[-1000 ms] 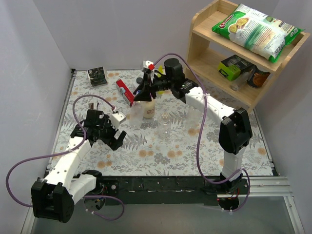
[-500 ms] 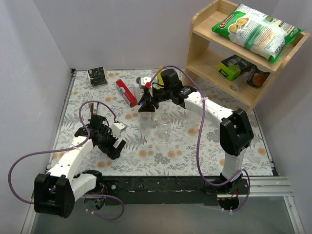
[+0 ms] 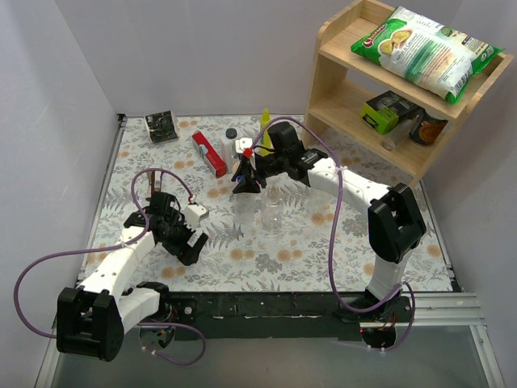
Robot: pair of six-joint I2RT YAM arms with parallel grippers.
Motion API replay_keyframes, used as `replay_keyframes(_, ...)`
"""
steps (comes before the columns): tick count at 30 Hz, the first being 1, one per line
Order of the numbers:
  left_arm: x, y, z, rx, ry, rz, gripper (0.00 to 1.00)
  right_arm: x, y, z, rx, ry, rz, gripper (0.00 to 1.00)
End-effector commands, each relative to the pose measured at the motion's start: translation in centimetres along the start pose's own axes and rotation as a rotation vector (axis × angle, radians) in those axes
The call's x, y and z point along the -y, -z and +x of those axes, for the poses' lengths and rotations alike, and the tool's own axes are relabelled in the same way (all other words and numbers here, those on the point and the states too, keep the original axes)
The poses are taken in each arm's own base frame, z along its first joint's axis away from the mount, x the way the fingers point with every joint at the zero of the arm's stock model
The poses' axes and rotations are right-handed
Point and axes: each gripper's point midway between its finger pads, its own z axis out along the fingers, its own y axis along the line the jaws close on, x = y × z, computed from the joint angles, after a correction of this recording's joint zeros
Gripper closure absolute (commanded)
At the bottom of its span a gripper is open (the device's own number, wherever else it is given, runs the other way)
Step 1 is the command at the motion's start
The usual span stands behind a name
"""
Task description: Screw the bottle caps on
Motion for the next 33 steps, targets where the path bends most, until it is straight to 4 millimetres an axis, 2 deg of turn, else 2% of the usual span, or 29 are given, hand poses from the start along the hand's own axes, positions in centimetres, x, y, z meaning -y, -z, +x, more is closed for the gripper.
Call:
replay_keyframes(1, -0.1, 0.0, -0.2, 0.010, -0.005, -0.004, 0.02, -0.8, 0.7, -2.0, 0.031, 0.061, -0.002, 0.50)
replay_keyframes(2, -0.1, -0.1, -0.1, 0.010, -0.006, -0.003, 0.02, -0.9, 0.7, -2.0, 0.031, 0.063, -0.002, 0.43)
replay_keyframes(3, -0.1, -0.1, -0.1, 0.012, -0.006, -0.003, 0.02, -0.8, 0.7, -2.0, 0.031, 0.063, -0.002, 0.42)
replay_keyframes(15, -0.1, -0.2, -0.1, 0.009, -0.002, -0.003, 0.02, -0.4, 0.4, -2.2, 0.037, 0.043, 0.007, 0.37)
replay_keyframes(17, -0.1, -0.2, -0.1, 0.007, 0.000, -0.003, 0.02, -0.5, 0.5, -2.7, 0.049, 0.044, 0.001, 0.26)
replay_keyframes(18, -0.1, -0.1, -0.1, 0.007, -0.001, -0.003, 0.02, -0.6, 0.6, -3.0, 0.057, 0.037, 0.000, 0.15)
replay_keyframes(21, -0.1, -0.1, -0.1, 0.008, -0.003, -0.003, 0.02, -0.5, 1.3, -5.4, 0.083, 0.003, 0.022, 0.10)
replay_keyframes(23, -0.1, 0.1, -0.3, 0.022, -0.007, -0.008, 0.02, -0.6, 2.7, -8.6, 0.114, 0.025, 0.033, 0.10)
replay_keyframes(27, -0.1, 0.7, -1.1, 0.066, -0.034, -0.012, 0.02, -0.5, 5.9, -12.0, 0.092, -0.014, 0.146, 0.08)
replay_keyframes(28, -0.1, 0.8, -1.3, 0.074, -0.039, -0.017, 0.02, -1.0, 6.9, -12.3, 0.067, -0.034, 0.171, 0.08)
replay_keyframes(30, -0.4, 1.0, -1.5, 0.084, -0.035, -0.039, 0.02, -0.6, 8.3, -12.6, 0.044, -0.082, 0.266, 0.08)
replay_keyframes(31, -0.7, 1.2, -1.8, 0.094, -0.025, -0.056, 0.02, 0.3, 9.8, -13.0, 0.025, -0.098, 0.383, 0.07)
replay_keyframes(32, -1.1, 1.3, -2.3, 0.107, -0.021, -0.078, 0.02, 0.4, 10.5, -12.4, -0.005, -0.131, 0.426, 0.07)
replay_keyframes(33, -1.6, 1.5, -2.7, 0.120, 0.013, -0.102, 0.02, 1.5, 11.8, -11.9, -0.045, -0.134, 0.526, 0.07)
